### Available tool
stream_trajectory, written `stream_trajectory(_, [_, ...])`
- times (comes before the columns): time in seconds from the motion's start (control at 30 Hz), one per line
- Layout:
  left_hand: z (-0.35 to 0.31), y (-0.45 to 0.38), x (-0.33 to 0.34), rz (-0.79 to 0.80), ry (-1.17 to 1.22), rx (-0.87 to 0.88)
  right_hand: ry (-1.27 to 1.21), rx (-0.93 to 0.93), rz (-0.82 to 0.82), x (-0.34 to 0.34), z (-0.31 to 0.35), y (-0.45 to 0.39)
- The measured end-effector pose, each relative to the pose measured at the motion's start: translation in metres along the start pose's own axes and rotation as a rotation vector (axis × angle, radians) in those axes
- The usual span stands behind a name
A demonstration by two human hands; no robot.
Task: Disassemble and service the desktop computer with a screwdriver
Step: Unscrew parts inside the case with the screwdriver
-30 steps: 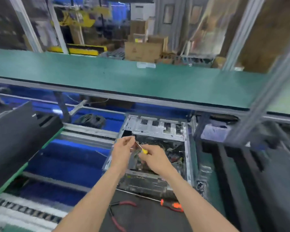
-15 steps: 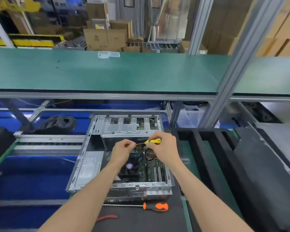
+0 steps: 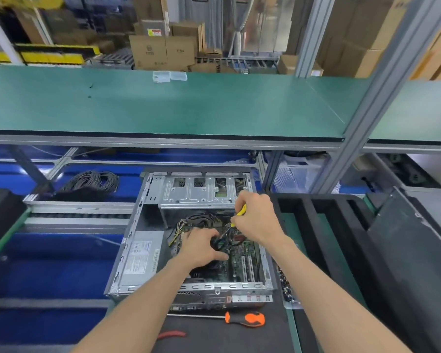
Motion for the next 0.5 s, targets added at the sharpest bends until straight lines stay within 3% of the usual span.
stream_trajectory(0.3, [0.014, -0.011, -0.021, -0.323, 0.187, -0.026, -0.004, -0.007, -0.027, 0.002, -0.014, 0.005])
stream_trajectory(0.4, [0.017, -0.007, -0.037, -0.533, 0.098, -0.039, 0.034, -0.031, 0.016, 0.013, -0.013, 0.003])
stream_trajectory(0.5, [0.010, 0.006, -0.051, -0.705, -0.163, -0.044, 0.058, -0.044, 0.045, 0.023, -0.013, 0.001])
Point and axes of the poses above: each hand's wrist, its own y-axis away from the middle knuckle, its own x-axis out of the palm, z = x × y, the point moved 6 cm from there along -y, towards the middle knuckle, and after that the axes turned 3 degrees about x, right-handed, at the moved point
